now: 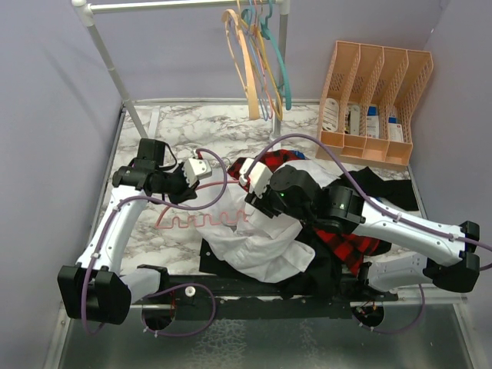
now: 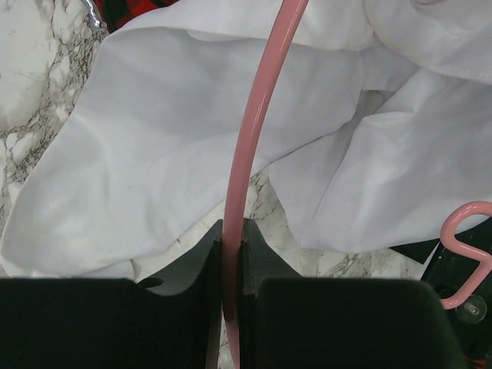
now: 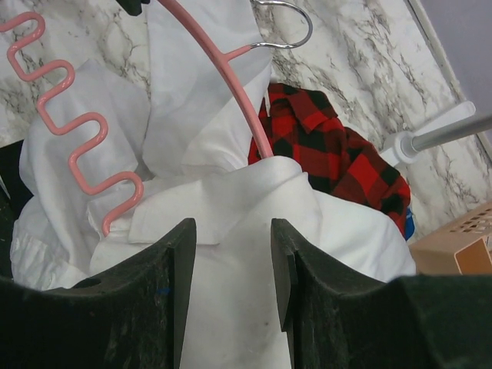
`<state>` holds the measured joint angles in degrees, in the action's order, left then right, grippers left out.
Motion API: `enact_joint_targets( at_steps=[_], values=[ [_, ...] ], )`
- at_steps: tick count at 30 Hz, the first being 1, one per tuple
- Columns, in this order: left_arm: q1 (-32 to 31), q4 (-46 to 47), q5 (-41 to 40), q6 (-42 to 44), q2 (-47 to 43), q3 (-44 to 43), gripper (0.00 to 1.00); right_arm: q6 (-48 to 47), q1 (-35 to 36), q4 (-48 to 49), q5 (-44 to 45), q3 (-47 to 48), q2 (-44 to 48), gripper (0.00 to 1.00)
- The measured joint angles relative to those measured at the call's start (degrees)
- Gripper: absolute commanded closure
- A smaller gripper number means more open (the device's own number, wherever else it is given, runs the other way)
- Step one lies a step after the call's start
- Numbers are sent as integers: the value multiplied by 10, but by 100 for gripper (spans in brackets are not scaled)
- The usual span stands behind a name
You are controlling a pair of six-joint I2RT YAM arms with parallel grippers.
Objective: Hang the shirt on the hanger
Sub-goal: Hang the shirt at the center of the board.
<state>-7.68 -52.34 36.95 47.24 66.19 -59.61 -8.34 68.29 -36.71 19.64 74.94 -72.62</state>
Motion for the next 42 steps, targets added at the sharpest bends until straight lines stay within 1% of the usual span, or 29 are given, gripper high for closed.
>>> enact_joint_targets(
  at_steps=[6, 11, 12, 14, 15, 18, 25, 33, 34, 35, 39, 40, 41, 42],
  values=[
    [-2, -2, 0, -2, -2, -2, 100, -14, 0, 5, -4, -4, -1, 59],
    [-5, -14, 0, -2, -5, -11, 100, -23, 0, 13, 0, -30, -1, 61],
    [-7, -22, 0, -2, -5, -16, 100, -26, -1, 16, 3, -37, -2, 62],
    [-10, -37, 0, -2, -5, -30, 100, -30, -5, 26, 6, -50, -2, 71],
    [-11, -44, -1, -2, -5, -40, 100, -33, -8, 33, 7, -57, -2, 77],
    [-14, -58, -5, 0, -8, -59, 100, -38, -21, 49, 11, -75, -3, 88],
    [-19, -69, -17, 5, -16, -57, 100, -39, -24, 75, 13, -79, -3, 98],
    [-19, -69, -17, 5, -16, -54, 100, -40, -24, 89, 10, -79, 7, 99],
    [-19, -68, -17, 4, -15, -54, 100, -40, -24, 91, 8, -79, 10, 97],
    [-19, -68, -17, 4, -16, -54, 100, -41, -24, 93, 6, -79, 12, 91],
    [-19, -66, -16, 1, -15, -54, 100, -42, -24, 106, -1, -88, 27, 63],
    [-19, -64, -16, -1, -15, -54, 100, -41, -24, 107, -3, -89, 29, 55],
    [-19, -62, -16, -3, -15, -54, 100, -43, -23, 109, -5, -89, 30, 44],
    [-19, -60, -16, -5, -16, -54, 100, -42, -23, 110, -7, -89, 30, 29]
  ],
)
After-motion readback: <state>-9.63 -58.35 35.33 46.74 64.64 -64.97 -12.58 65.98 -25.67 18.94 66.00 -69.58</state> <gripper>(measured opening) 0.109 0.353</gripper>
